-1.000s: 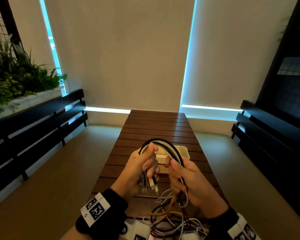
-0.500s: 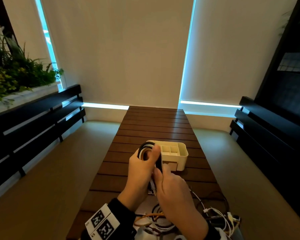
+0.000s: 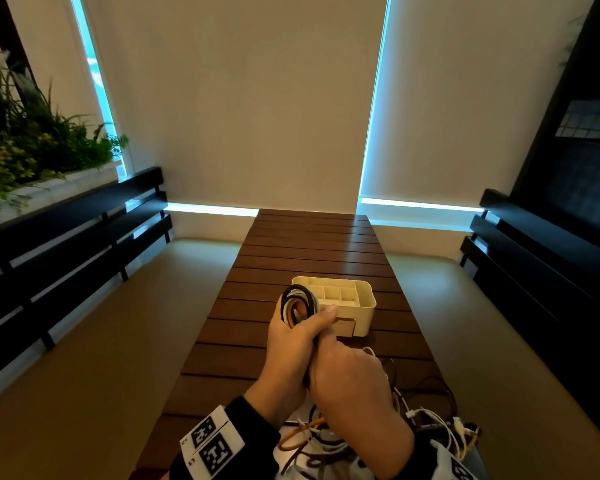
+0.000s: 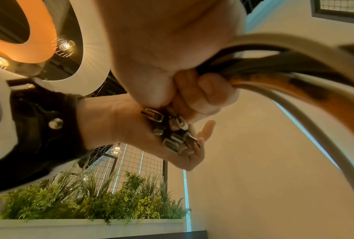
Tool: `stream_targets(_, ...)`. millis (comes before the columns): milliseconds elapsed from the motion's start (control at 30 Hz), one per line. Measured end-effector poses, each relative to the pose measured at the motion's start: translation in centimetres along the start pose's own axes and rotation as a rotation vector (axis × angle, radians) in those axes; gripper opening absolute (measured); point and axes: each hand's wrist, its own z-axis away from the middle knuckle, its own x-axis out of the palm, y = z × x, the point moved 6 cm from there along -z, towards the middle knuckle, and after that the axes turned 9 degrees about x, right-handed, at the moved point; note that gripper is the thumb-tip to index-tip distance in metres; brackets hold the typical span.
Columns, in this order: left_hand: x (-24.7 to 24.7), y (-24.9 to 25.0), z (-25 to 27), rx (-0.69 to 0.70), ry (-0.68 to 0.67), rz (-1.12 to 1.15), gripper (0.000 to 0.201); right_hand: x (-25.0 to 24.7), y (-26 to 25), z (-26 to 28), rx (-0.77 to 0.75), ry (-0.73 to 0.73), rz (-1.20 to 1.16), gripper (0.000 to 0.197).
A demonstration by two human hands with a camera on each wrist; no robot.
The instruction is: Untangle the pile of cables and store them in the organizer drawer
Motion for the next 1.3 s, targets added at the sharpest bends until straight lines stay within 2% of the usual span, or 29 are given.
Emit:
stream_targets(133,0.1,-0.5,0.1,-0.062,-0.014,0.039,0.045,0.6,0.0,0.1,-0.019,-0.004,0.035,0.032)
stream_targets(200,0.0,-0.8,0.1,-0.109,-0.039,0.023,0.041,1.0,0.0,0.0,-0.012,-0.002,0.08,0.036)
stream_targets(267,0.1,-0.8,0.0,-0.146,-0.086,0.049,0.026,0.8,-0.3,0.0,-0.025,0.088,0.108,0.035)
stream_targets(300,0.3,-0.6,0.1,-0.156,-0.112,0.074,0.025,0.4,-0.3,0.0,-0.039,0.165,0.115,0.03)
stream_targets(333,0.3,-0.4,0.0,-0.165,-0.134,0.099,0.031,-0.2,-0.5,0.1,-0.045,0.223,0.079,0.028)
stream_targets(367,0.2,-0.2,-0.1,-0.168,-0.153,0.113,0.04,-0.4,-0.5,0.3,-0.052,0.216,-0.006,0.03)
stream_targets(433,0.0,0.4,-0.7,-0.177,-0.193,0.12,0.05,0.1,-0.2,0.5,-0.08,0.09,-0.274,0.039)
stream_targets(533,-0.1,2.2,-1.4,-0.188,-0.311,0.211,0.031,0.8,1.2,0.3,-0.068,-0.065,-0.754,0.038)
stream_targets(567,-0.1,2.8,-1.5,-0.18,-0.339,0.24,0.033,1.0,1.7,0.2,-0.038,-0.111,-0.857,0.038)
stream_targets(633,0.0,3.4,-1.7,-0.159,-0.344,0.279,0.039,2.3,2.5,0.1,-0.015,-0.244,-0.836,0.034)
stream_targets(733,0.3,3.8,-1.9,-0.123,-0.325,0.374,0.031,4.8,2.3,0.3,-0.137,-0.514,-0.563,0.018)
stream_targets(833,0.9,3.6,-2.1,-0.119,-0.385,0.388,0.032,6.7,1.7,1.1,-0.286,-0.762,-0.687,0.006)
stream_targets(900,1.1,3.5,-2.0,-0.148,-0.419,0.422,0.03,7.2,2.1,1.5,-0.294,-0.924,-0.729,0.017)
stream_targets(933,0.9,3.4,-2.0,-0.171,-0.427,0.443,0.029,7.1,2.4,1.4,-0.282,-0.941,-0.697,0.021)
stream_targets(1000,0.4,3.2,-2.2,-0.246,-0.434,0.473,0.026,6.5,4.1,-0.2,-0.195,-0.807,-0.542,0.017)
stream_targets(1100,-0.3,2.9,-2.4,-0.353,-0.453,0.411,0.025,2.0,5.8,-3.2,-0.124,-0.325,-0.111,0.005)
stream_targets(1167,-0.4,2.8,-2.5,-0.388,-0.472,0.344,0.026,-1.2,5.4,-3.8,-0.15,-0.102,0.049,0.005)
stream_targets(1233,-0.4,2.9,-2.5,-0.413,-0.515,0.298,0.027,-3.1,4.7,-3.8,-0.154,0.026,0.139,0.021)
stream_targets(1300,-0.4,3.0,-2.7,-0.431,-0.566,0.267,0.025,-3.8,4.5,-3.8,-0.17,0.085,0.191,0.028)
